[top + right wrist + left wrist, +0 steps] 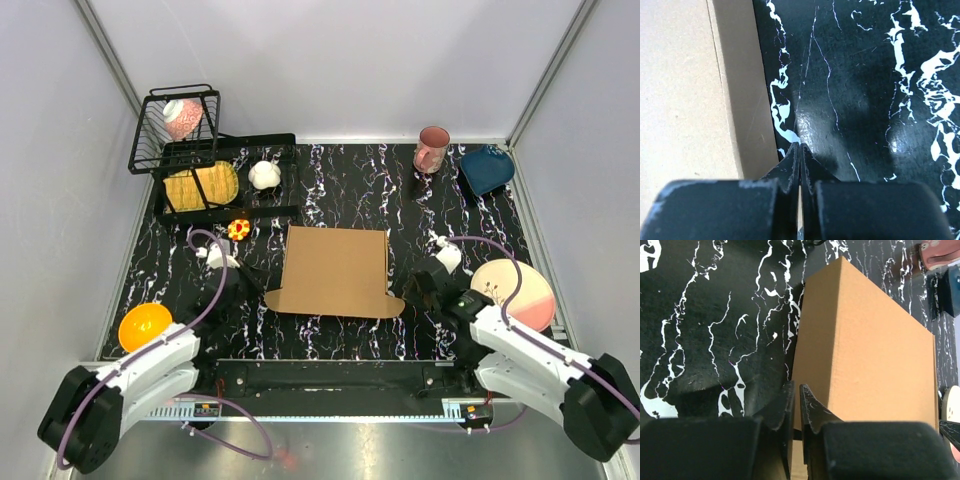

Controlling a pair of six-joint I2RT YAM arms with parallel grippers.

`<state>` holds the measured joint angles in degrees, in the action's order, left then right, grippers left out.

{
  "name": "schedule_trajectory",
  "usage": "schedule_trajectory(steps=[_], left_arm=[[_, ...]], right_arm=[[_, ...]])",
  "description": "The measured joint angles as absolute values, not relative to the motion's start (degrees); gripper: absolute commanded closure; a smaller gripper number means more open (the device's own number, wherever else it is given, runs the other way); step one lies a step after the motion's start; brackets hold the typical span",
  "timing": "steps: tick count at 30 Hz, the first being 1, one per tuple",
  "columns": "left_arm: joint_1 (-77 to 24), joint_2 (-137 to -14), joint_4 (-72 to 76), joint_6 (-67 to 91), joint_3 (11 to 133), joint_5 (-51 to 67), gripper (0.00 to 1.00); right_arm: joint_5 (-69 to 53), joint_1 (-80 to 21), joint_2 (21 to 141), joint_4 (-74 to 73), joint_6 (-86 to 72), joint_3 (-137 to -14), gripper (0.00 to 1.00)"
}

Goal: Fold the paper box

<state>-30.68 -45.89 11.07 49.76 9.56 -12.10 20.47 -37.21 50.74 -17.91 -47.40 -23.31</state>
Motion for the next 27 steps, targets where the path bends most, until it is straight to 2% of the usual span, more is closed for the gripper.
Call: schedule_trajectory(steps=[8,17,23,27], left_arm=[[-28.4,-55.5,17.2,50.0,11.3,-6.7,0.92],[-28.3,-58.7,22.7,50.7,11.5,-1.1,0.98],[-28.3,-58.7,24.0,50.7,11.4,0.4,0.9],[-28.2,-58.7,23.3,50.9,11.0,-0.7,0.9]], right_arm=[[16.7,-36.1,58.1,-10.3,-47.2,-23.3,1.0],[13.2,-36.0,59.9,-5.6,-46.9,-23.2,1.0],[12.3,-36.0,59.1,-4.6,-46.9,-22.6,1.0],[12.3,-36.0,59.1,-4.4,-46.9,-22.5,1.0]])
